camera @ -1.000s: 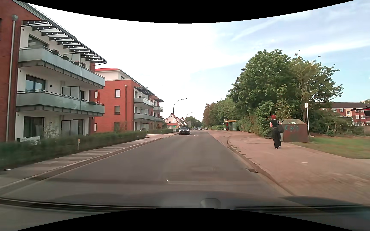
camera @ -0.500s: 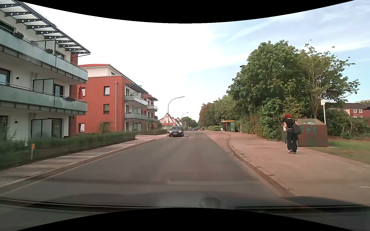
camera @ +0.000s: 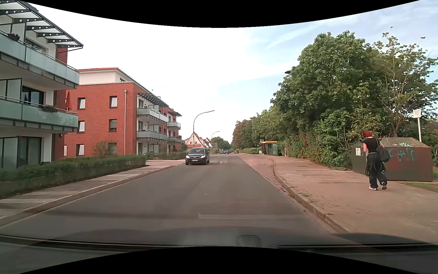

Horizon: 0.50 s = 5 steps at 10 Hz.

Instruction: Follow the waypoints while adhering to traffic rules and regulations

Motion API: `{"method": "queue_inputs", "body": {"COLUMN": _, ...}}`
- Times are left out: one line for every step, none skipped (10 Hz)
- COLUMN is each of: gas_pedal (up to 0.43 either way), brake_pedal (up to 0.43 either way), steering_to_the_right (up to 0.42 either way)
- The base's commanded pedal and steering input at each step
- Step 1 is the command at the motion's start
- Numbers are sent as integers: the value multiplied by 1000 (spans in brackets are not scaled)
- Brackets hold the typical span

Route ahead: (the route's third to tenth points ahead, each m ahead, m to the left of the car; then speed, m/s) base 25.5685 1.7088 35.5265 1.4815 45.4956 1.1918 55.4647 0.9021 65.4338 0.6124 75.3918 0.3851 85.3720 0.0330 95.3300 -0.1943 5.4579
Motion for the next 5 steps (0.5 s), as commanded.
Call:
{"method": "queue_inputs", "body": {"gas_pedal": 177, "brake_pedal": 0, "steering_to_the_right": 19}}
{"method": "queue_inputs", "body": {"gas_pedal": 177, "brake_pedal": 0, "steering_to_the_right": 16}}
{"method": "queue_inputs", "body": {"gas_pedal": 177, "brake_pedal": 0, "steering_to_the_right": 10}}
{"method": "queue_inputs", "body": {"gas_pedal": 177, "brake_pedal": 0, "steering_to_the_right": 5}}
{"method": "queue_inputs", "body": {"gas_pedal": 177, "brake_pedal": 0, "steering_to_the_right": 5}}
